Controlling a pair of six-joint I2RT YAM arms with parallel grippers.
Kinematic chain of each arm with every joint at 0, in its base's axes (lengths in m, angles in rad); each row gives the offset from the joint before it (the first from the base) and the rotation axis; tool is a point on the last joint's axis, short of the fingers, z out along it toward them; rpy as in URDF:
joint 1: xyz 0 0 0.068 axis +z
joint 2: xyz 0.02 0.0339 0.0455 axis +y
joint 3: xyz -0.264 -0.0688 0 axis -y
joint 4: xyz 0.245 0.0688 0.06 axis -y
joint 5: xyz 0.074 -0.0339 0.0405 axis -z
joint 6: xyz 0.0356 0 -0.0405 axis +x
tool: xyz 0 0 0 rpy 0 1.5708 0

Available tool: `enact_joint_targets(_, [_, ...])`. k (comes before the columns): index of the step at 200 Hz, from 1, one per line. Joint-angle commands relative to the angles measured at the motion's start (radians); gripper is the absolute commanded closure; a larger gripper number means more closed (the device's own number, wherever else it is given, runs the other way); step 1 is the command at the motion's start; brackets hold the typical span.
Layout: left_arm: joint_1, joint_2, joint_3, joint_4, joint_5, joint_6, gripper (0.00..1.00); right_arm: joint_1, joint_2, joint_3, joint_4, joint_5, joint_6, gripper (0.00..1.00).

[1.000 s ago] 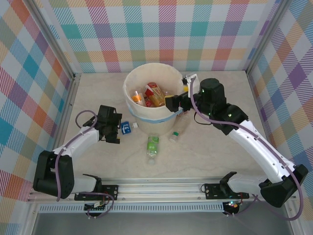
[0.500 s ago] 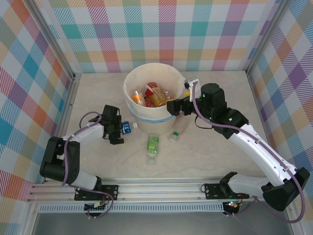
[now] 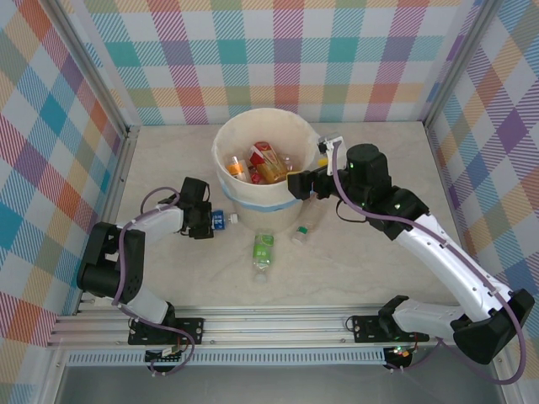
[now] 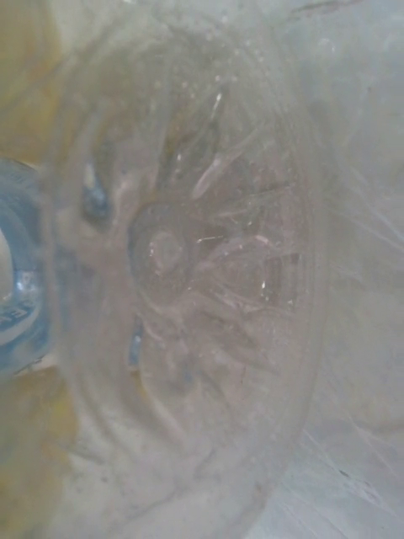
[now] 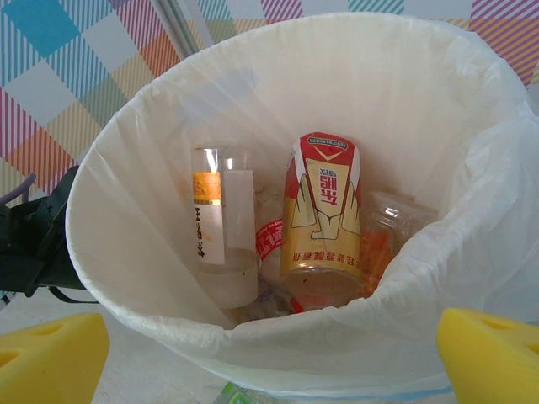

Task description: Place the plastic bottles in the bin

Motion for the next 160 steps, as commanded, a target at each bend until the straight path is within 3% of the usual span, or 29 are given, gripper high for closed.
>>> enact_joint_targets(1, [0.014, -0.003, 0.002, 0.006, -0.065, 0.052, 0.49, 0.0, -0.015, -0.008, 0.024, 0.007, 0.004, 0.0])
enact_joint_targets(24, [0.016, -0.014, 0.03, -0.027, -0.085, 0.13, 0.53, 0.0, -0.008, -0.007, 0.03, 0.007, 0.004, 0.0])
enact_joint_targets(55, [0.021, -0.046, 0.006, 0.052, -0.096, 0.24, 0.76, 0.0, -0.001, -0.01, 0.043, 0.004, 0.008, 0.0])
enact_joint_targets(102, [0.06, -0.135, -0.092, 0.188, -0.129, 0.448, 0.84, 0.0, -0.004, -0.02, 0.047, 0.004, 0.01, 0.0])
enact_joint_targets(160, [0.158, -0.278, -0.142, 0.265, 0.014, 0.699, 0.87, 0.0, -0.012, -0.059, 0.097, 0.03, 0.037, 0.0])
